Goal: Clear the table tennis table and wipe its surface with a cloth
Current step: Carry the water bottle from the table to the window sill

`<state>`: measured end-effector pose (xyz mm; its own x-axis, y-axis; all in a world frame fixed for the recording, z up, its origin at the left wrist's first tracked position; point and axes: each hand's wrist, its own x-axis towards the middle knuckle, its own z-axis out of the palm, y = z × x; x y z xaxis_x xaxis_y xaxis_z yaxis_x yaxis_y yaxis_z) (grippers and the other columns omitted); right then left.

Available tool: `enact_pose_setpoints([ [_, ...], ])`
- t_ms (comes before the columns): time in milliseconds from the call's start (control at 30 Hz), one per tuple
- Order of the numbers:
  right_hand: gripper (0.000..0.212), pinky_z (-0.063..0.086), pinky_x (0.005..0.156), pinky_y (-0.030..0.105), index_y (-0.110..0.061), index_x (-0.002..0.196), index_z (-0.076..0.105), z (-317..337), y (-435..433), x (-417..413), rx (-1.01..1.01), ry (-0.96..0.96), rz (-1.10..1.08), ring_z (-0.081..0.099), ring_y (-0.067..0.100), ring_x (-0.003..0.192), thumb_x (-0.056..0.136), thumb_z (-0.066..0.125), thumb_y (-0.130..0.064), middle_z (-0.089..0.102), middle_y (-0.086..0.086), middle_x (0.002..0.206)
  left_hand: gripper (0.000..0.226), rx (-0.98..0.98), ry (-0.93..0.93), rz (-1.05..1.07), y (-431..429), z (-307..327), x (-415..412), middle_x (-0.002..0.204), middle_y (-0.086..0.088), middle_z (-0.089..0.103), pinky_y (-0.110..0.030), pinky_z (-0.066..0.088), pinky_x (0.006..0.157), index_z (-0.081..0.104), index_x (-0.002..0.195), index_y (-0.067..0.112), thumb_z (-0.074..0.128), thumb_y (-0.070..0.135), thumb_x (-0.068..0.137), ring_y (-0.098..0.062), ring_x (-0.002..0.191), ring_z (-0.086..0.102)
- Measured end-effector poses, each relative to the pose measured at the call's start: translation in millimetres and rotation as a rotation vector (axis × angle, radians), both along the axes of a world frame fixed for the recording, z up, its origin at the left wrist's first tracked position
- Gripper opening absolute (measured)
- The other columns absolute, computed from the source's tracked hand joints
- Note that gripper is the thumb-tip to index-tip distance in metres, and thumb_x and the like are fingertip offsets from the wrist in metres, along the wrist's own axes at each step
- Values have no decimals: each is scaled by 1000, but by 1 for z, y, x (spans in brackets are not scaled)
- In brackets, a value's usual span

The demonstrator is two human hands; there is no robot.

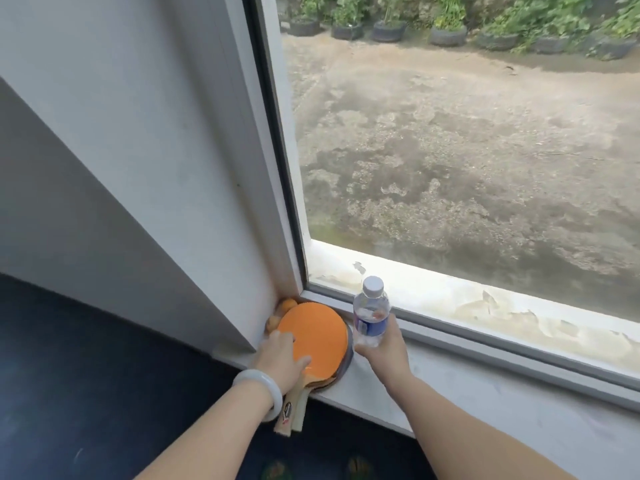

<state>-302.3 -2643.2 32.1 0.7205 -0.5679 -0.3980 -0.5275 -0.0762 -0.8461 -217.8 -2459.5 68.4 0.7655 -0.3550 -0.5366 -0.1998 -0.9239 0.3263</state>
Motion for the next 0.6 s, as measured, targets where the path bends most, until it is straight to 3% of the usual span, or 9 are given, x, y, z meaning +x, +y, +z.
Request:
enact_pose_setpoints([
  [167,58,54,79,32,-32,110,54,-35,-10,-8,-59,61,113,62,13,97,56,77,-32,62,-5,106,51,12,-4,43,-8,-5,-8,138,-4,41,-42,43,102,42,138,16,54,44,97,-23,122,47],
  [300,69,55,85,42,-33,113,56,-64,-27,-11,-114,219,195,61,18,98,48,75,-46,62,-3,107,52,22,0,57,-15,-7,-13,139,-4,40,-41,42,103,40,140,16,53,43,97,-24,124,44],
  [600,59,50,92,41,-17,123,52,-48,-25,8,-159,226,166,57,28,106,72,83,-17,54,8,121,54,24,26,98,-24,-11,-26,139,-5,37,-41,42,103,36,142,13,54,40,98,-25,126,42],
])
